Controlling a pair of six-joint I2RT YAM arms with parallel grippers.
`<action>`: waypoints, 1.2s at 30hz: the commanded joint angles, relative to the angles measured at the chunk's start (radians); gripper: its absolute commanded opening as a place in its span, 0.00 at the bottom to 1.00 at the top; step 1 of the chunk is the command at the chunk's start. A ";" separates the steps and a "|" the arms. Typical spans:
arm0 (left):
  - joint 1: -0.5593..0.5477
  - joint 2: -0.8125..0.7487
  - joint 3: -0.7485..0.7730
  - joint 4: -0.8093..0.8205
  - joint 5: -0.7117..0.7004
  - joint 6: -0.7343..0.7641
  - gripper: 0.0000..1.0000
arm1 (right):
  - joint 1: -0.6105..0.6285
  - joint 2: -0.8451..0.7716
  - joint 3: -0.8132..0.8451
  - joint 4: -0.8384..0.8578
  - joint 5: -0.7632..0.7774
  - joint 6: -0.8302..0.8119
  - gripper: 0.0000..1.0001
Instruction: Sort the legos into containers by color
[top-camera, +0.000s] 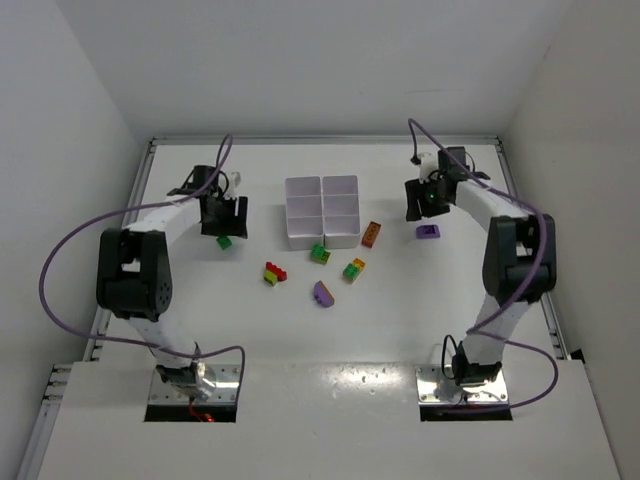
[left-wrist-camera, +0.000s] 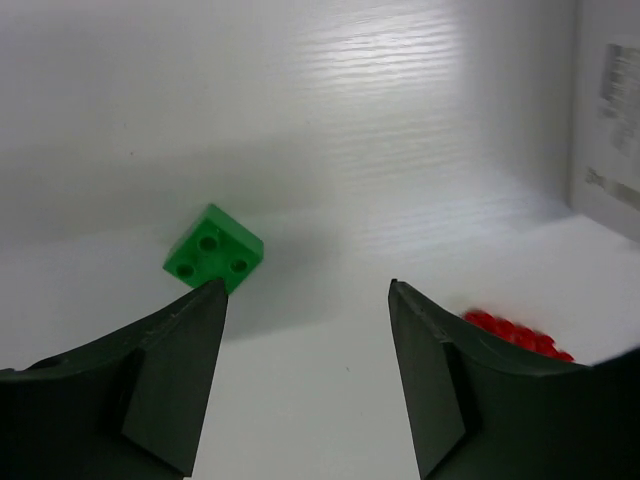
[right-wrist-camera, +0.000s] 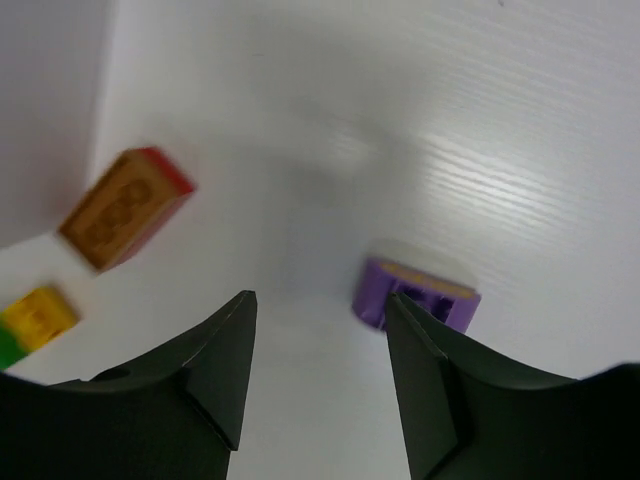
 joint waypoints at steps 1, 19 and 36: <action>0.013 -0.197 -0.026 0.050 0.145 0.060 0.72 | -0.003 -0.255 -0.071 0.055 -0.277 -0.168 0.55; 0.022 -0.251 0.040 -0.059 0.465 0.181 0.77 | 0.112 -0.041 0.188 -0.445 -0.673 -1.414 0.69; 0.041 -0.174 0.070 -0.059 0.445 0.152 0.77 | 0.165 0.237 0.460 -0.809 -0.503 -1.817 0.67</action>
